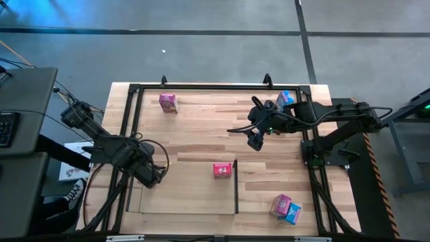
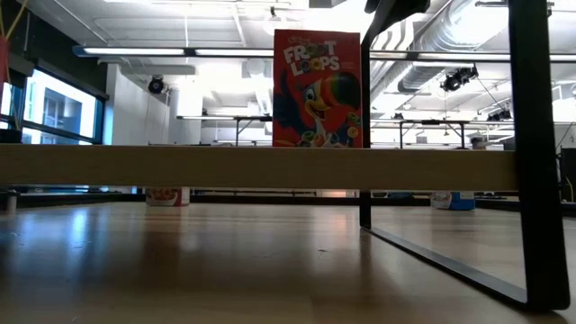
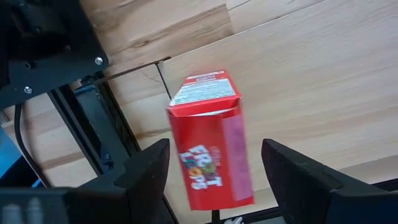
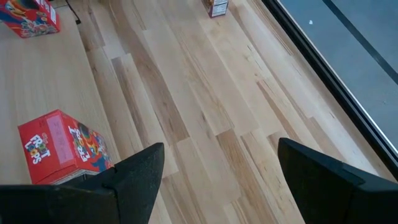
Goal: Stack cereal on shelf
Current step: Adjust the red cereal boxes on the shelf to be aligned together
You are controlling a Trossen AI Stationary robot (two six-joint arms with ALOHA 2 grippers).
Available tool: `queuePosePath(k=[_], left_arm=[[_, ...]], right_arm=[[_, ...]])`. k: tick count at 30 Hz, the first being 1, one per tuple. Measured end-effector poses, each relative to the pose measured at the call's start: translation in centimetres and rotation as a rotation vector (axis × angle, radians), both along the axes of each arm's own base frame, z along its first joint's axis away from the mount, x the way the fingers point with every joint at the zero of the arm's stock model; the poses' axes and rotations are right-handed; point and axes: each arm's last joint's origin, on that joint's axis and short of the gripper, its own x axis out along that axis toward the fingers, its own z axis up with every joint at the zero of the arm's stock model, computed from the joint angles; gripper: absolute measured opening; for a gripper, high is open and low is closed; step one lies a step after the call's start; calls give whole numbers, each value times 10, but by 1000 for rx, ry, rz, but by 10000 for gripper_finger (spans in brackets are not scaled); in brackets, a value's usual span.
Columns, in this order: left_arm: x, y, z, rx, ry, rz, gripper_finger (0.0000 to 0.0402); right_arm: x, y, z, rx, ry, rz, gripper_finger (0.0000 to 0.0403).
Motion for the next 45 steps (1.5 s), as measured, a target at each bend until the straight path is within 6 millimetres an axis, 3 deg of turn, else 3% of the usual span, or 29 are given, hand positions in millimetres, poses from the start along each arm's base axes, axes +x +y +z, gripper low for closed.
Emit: queuePosePath(k=[19,28,45], left_arm=[[-1,1,0,17,-4,-6,246],[-1,-1,-20,-28,58,55,246],[9,-8,-28,-31,8,93,242]], right_arm=[[0,0,0,0,-1,0,302],[0,0,0,0,-1,0,302],[0,0,0,4,-2,-6,302]])
